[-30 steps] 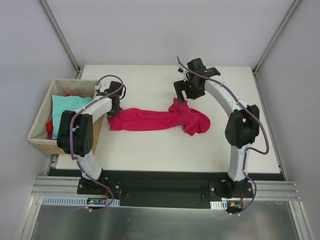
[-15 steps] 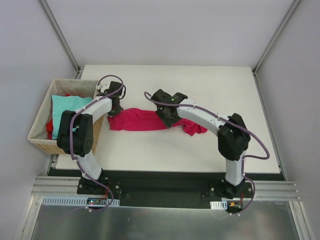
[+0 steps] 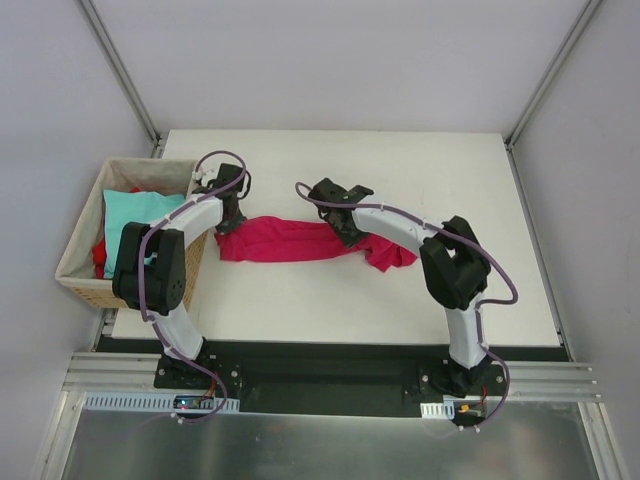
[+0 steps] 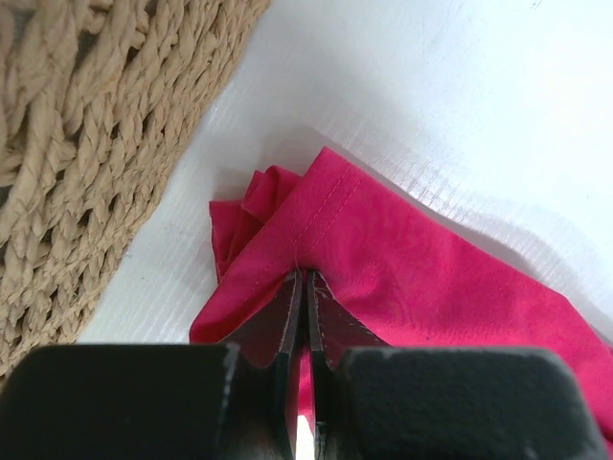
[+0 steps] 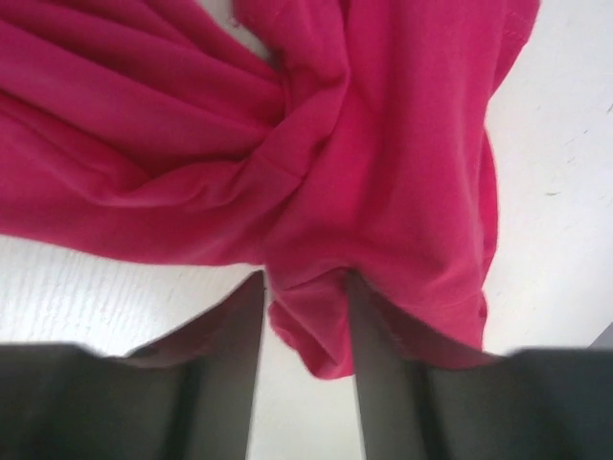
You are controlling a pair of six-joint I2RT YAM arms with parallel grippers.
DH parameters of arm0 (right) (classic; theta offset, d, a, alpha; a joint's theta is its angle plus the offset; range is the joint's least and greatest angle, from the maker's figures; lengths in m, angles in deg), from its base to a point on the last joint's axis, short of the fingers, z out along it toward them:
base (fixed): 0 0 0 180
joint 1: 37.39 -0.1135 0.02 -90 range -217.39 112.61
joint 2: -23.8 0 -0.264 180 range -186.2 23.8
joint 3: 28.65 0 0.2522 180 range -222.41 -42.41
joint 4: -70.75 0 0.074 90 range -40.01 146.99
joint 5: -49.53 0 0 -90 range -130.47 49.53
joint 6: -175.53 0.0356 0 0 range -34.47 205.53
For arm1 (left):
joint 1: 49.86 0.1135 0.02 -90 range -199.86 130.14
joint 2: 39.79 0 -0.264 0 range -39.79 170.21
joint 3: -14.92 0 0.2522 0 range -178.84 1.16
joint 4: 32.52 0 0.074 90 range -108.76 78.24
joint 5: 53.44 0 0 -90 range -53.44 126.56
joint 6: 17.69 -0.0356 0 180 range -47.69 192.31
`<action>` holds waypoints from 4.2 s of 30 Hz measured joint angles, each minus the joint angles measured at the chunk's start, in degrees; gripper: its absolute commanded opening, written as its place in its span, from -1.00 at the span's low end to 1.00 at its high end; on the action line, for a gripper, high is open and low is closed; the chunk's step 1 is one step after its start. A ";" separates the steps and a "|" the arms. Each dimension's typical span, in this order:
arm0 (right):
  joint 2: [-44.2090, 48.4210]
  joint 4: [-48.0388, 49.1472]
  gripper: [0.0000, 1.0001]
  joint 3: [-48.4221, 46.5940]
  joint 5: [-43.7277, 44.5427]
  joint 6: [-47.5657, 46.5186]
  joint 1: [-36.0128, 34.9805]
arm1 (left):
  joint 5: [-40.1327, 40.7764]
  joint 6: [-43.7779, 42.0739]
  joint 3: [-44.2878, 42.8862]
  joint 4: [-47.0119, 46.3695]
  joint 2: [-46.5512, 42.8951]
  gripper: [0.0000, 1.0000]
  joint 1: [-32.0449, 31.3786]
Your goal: Fold and stack the t-shirts
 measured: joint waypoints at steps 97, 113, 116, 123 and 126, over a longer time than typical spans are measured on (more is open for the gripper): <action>28.70 22.53 -0.99 21.79 -43.30 14.62 38.97 | -1.14 -1.73 19.23 7.15 -24.33 -1.00 0.24; 40.15 23.98 -0.99 11.50 -55.65 14.75 39.10 | -4.26 -8.09 -8.79 9.11 -25.99 -1.00 0.22; 36.74 25.42 -0.99 -3.28 -56.65 16.00 42.16 | -4.26 -10.97 -20.59 8.63 -24.57 -1.00 0.22; 27.06 27.56 -0.99 -26.40 -58.36 20.24 45.59 | -4.35 -16.48 -42.29 7.89 -18.25 -1.00 0.24; 24.92 29.24 -0.99 -29.20 -59.56 22.69 46.49 | -4.46 -17.94 -47.98 8.20 -16.11 -1.00 0.22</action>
